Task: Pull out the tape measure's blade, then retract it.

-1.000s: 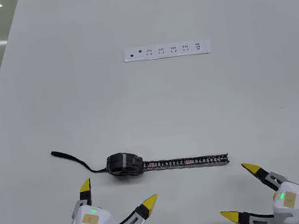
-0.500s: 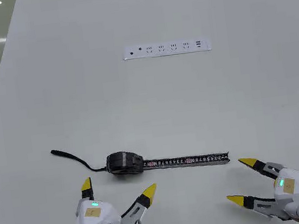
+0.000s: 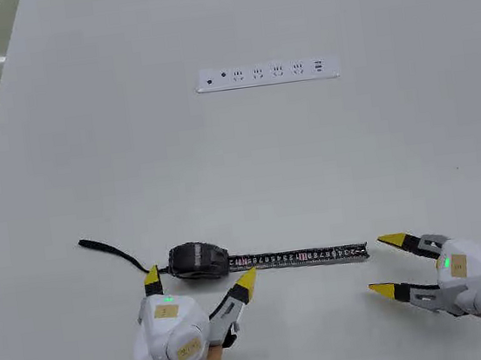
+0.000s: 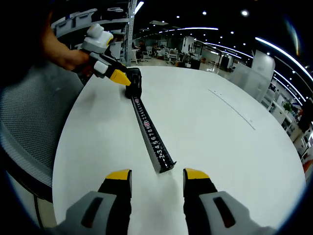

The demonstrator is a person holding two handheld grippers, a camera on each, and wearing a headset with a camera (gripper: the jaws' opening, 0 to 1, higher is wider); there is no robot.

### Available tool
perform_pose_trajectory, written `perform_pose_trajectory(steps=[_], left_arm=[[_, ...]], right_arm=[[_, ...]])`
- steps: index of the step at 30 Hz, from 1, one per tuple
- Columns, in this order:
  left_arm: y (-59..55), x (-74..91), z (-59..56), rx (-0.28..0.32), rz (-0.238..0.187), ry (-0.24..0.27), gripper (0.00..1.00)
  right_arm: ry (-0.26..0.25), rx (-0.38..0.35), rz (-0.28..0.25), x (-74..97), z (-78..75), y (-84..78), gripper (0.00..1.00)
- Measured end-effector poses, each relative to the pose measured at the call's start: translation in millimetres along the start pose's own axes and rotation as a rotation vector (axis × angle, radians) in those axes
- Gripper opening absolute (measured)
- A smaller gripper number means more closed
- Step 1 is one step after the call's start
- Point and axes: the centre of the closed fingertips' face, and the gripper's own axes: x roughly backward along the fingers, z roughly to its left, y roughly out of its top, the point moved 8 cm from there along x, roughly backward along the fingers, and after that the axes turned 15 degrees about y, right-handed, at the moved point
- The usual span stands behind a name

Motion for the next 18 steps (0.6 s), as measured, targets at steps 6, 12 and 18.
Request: perform_pose_trajectory(steps=[6,12,18], left_arm=[[-0.4,-8.5,0.4,0.008,0.014,0.018,0.90],[-2.8,-15.4,-1.4,0.008,0.030,0.019,0.87],[-3.3,-19.0,-1.5,0.020,0.042,0.009,0.82]], right_arm=[[0.057,0.037,0.019,-4.2,-11.9,-0.7,0.35],[0.110,0.069,0.042,-12.5,-18.2,-0.1,0.27],[0.143,0.063,0.047,-17.6,-24.3,0.3,0.20]])
